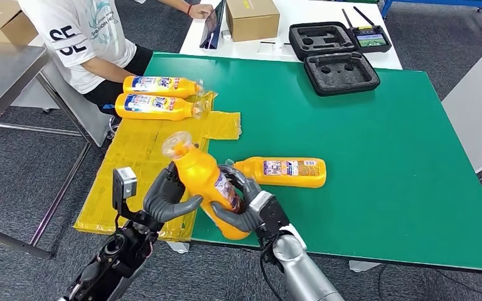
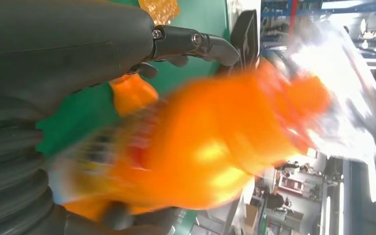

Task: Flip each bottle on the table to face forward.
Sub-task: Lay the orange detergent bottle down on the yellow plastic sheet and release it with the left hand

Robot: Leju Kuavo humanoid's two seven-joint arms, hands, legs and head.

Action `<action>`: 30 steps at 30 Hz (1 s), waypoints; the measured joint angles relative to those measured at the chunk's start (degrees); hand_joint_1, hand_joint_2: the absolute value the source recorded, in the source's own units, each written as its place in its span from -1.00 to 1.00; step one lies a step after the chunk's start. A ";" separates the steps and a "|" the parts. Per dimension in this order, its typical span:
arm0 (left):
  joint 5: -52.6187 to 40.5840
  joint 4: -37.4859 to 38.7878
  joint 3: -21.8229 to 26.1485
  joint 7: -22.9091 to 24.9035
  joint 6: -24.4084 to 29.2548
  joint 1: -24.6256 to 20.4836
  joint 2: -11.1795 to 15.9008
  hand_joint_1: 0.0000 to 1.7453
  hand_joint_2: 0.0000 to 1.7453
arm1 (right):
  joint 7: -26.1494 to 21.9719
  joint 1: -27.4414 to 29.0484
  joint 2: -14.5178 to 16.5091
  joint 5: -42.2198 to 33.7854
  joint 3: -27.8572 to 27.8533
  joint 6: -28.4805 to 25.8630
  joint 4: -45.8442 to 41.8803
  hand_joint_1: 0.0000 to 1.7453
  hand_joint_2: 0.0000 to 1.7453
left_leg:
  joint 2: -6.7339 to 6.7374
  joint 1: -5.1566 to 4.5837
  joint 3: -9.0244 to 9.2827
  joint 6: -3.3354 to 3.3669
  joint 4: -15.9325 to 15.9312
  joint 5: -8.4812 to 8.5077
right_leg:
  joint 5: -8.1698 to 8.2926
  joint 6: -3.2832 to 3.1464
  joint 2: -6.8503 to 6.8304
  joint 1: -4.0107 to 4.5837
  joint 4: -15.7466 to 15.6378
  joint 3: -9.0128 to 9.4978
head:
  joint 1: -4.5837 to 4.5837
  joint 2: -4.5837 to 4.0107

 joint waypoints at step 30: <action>3.14 5.93 -0.83 -1.57 -0.57 -2.40 -0.80 1.00 1.00 | -0.77 -3.94 2.09 1.91 2.51 -0.56 10.46 0.92 1.00 | 0.00 0.00 -0.04 0.00 0.00 -0.01 | 0.00 0.00 0.00 0.00 0.00 -0.04 | 0.00 0.00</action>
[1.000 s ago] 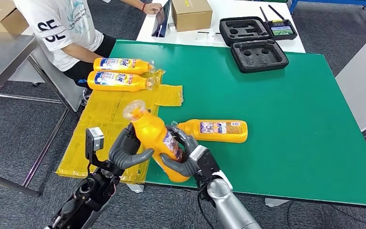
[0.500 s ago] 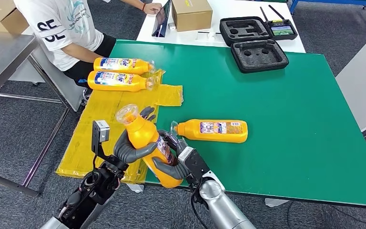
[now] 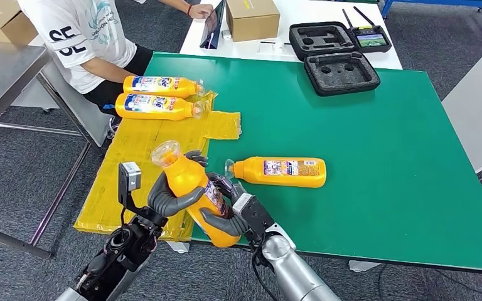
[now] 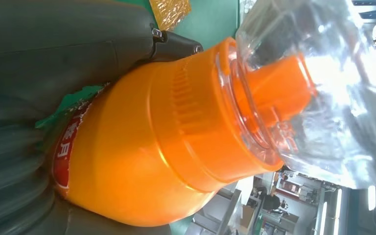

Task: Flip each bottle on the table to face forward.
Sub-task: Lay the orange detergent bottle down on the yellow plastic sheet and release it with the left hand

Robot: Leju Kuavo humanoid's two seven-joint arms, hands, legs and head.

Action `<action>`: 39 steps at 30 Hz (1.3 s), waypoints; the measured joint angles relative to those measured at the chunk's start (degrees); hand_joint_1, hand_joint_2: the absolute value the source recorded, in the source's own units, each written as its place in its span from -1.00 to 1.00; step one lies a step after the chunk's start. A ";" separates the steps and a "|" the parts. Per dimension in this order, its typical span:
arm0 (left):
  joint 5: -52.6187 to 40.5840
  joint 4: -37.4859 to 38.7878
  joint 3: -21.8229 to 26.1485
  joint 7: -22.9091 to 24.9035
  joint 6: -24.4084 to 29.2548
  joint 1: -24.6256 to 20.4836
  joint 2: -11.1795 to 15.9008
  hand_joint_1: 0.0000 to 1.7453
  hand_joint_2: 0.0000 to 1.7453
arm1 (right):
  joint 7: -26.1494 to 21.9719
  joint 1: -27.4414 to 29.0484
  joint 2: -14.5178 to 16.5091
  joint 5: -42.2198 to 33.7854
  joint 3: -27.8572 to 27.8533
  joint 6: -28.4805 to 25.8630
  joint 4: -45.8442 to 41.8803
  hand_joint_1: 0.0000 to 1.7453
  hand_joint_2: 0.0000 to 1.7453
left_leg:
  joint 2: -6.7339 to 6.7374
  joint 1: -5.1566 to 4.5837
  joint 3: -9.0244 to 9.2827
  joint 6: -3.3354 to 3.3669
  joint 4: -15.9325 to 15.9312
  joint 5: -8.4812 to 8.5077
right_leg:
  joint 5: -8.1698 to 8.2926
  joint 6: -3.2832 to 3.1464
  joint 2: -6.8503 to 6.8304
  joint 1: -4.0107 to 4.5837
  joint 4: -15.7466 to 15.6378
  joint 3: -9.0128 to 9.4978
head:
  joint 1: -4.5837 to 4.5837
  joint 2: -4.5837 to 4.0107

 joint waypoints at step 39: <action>-18.63 0.70 15.94 -12.03 33.40 -3.16 2.39 1.00 1.00 | 0.73 9.78 -1.51 -0.87 3.10 -15.45 -27.96 -1.00 -1.00 | 0.01 0.00 -0.02 -0.01 0.00 0.00 | -0.01 -0.01 0.00 0.00 0.01 -0.03 | 0.01 -0.01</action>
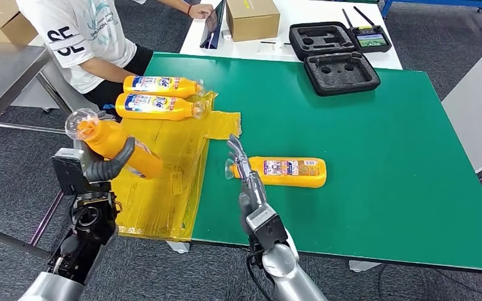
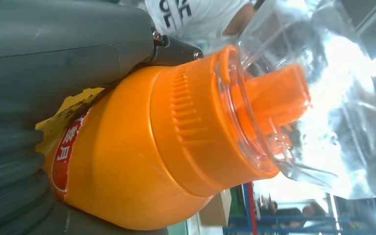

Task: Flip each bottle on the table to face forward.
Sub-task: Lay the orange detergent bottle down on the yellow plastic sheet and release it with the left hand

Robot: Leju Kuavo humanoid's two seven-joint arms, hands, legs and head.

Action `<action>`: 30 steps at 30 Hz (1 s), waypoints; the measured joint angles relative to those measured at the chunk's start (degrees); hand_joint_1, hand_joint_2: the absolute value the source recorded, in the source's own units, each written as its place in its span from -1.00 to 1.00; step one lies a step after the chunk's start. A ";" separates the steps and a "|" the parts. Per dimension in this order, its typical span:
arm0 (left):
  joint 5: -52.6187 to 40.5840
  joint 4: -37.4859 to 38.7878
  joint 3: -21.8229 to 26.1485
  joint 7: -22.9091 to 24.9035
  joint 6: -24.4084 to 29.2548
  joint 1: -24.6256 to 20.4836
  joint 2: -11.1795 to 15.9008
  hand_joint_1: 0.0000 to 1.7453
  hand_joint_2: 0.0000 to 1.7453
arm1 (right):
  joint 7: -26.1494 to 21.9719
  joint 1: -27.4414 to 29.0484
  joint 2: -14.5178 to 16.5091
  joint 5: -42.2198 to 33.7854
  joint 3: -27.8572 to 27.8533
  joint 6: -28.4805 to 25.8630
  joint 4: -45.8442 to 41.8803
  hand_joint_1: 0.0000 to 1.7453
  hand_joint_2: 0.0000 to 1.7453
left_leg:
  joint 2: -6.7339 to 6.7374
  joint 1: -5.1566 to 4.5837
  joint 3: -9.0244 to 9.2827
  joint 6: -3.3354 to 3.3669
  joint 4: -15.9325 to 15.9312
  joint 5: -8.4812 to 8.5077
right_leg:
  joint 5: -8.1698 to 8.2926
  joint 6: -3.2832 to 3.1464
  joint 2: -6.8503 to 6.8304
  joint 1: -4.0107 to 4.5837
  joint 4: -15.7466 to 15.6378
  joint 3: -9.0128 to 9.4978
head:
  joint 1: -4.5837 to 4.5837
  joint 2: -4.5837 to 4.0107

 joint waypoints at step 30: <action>-60.12 24.68 -21.70 20.41 -12.16 -21.99 9.16 1.00 1.00 | -1.05 3.00 -2.66 -13.81 -0.22 -0.90 -12.52 -1.00 -1.00 | 0.03 -0.04 -0.01 0.01 0.03 0.03 | 0.03 0.03 0.02 -0.03 0.01 -0.06 | -0.01 0.01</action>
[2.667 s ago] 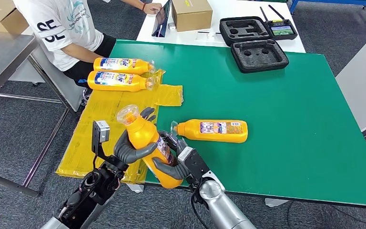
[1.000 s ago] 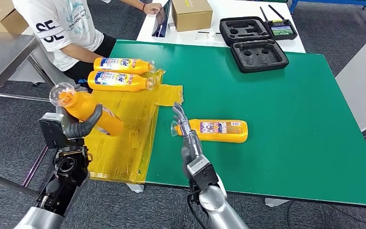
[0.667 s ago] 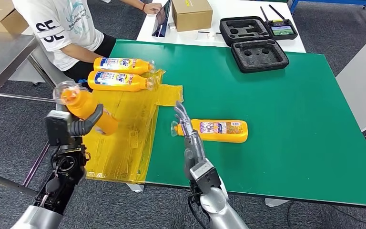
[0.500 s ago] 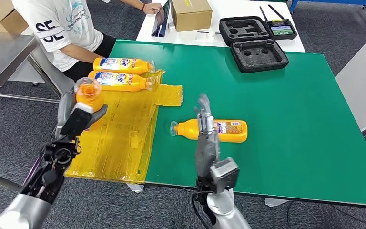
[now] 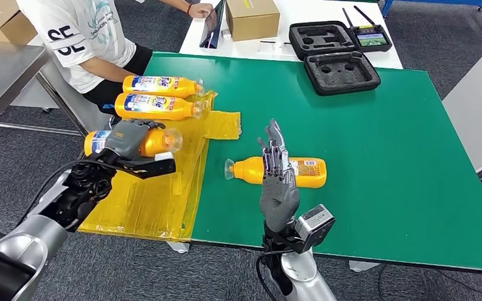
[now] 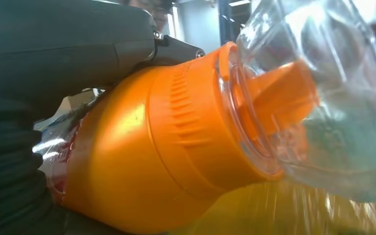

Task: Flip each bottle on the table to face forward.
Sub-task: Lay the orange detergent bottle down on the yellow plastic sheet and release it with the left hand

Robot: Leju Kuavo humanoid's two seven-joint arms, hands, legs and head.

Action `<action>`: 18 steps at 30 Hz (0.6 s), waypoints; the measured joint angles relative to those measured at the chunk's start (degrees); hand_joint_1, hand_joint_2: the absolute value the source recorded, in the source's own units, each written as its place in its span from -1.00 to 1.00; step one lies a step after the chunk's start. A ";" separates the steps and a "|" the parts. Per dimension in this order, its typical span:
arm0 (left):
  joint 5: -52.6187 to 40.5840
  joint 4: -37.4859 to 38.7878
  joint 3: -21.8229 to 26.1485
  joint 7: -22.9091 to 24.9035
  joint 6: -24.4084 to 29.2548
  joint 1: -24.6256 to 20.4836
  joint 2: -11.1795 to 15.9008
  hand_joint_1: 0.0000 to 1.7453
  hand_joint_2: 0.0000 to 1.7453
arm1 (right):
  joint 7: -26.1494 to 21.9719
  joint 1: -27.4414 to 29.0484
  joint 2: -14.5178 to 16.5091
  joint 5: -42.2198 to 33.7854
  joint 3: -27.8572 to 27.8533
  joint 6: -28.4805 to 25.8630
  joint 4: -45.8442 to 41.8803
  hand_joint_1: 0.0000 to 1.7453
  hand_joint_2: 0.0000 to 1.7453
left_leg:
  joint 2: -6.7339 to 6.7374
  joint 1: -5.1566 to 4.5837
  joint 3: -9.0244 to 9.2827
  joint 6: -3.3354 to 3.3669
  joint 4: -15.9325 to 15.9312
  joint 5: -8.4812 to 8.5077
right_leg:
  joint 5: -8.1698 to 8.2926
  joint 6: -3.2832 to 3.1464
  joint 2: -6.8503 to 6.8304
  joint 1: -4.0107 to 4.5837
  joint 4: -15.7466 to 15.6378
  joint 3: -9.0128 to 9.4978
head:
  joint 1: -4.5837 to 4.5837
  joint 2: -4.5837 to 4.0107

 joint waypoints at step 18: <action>-4.71 10.05 -6.85 2.62 0.26 -1.06 -5.46 1.00 1.00 | 0.00 -1.45 -0.50 -0.90 -0.54 2.75 1.81 -1.00 -1.00 | -0.01 0.01 -0.03 0.00 -0.01 0.00 | 0.00 0.00 0.00 0.01 0.00 0.02 | -0.01 0.00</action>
